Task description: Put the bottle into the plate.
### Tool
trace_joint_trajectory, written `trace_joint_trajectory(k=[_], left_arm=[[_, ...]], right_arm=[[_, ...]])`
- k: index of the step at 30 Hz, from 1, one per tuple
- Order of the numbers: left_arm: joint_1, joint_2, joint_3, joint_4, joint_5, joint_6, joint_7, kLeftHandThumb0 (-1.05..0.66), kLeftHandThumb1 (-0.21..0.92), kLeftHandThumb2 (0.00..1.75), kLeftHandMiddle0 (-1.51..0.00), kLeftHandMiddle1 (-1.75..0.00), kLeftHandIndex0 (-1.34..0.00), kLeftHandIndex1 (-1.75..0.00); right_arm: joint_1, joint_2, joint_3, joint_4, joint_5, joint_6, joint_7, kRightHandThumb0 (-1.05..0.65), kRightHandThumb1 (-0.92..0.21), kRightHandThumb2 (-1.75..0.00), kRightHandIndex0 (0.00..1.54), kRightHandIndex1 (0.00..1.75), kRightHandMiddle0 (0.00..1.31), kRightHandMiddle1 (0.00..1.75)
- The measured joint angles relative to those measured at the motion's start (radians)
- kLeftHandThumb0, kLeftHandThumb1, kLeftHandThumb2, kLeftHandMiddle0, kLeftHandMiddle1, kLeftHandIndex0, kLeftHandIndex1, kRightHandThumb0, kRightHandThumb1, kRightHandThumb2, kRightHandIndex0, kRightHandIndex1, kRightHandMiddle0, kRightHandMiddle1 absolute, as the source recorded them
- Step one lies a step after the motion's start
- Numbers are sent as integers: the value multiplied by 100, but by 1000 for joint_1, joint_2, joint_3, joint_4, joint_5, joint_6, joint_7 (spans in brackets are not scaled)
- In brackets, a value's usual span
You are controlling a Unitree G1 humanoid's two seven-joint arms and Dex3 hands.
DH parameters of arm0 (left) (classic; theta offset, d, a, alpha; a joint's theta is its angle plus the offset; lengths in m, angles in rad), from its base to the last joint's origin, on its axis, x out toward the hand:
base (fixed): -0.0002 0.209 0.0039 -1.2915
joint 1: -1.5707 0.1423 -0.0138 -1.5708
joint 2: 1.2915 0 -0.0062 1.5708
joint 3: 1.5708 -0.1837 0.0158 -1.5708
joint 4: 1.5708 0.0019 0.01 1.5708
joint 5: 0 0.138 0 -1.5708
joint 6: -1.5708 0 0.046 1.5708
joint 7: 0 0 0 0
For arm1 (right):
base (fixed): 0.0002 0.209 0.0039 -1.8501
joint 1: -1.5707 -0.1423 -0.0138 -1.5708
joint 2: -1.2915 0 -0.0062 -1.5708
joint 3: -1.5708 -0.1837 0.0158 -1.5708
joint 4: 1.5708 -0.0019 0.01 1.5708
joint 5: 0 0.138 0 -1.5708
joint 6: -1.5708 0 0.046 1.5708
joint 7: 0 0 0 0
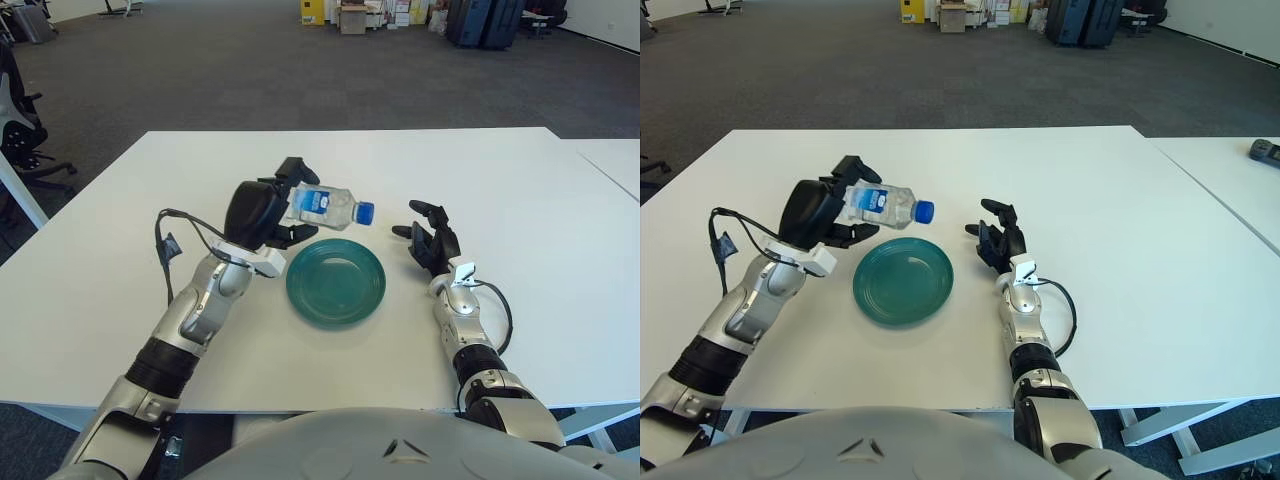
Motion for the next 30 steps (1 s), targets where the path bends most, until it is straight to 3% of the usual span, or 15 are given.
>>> trace_joint_trajectory(k=[3,8,13,30], left_arm=[[0,-4,-14,15,4,-16,-35,-43,41,119,-114,-175,-53,-175],[-42,-12,-45,178,23,-92,-34,-44,40,120,-113,-175,-54,-175],[-55,-11,-56,300,46,-109,-37,-44,40,121,-113,-175,-54,-175],[-41,-24,-60,331,49,-135,-47,-43,41,119,-113,-175,-53,-175]], right_arm=[[-1,0,-1,1,6,2,5,-64,-92,-73,58,70,6,94],[-1,1,0,1,12,4,9,-64,-92,-73,58,70,6,94],[-2,4,2,-5,12,6,11,-65,-92,-74,58,70,7,94],[18,3,12,-33,3,5,-33,-67,-92,-75,60,74,8,94]])
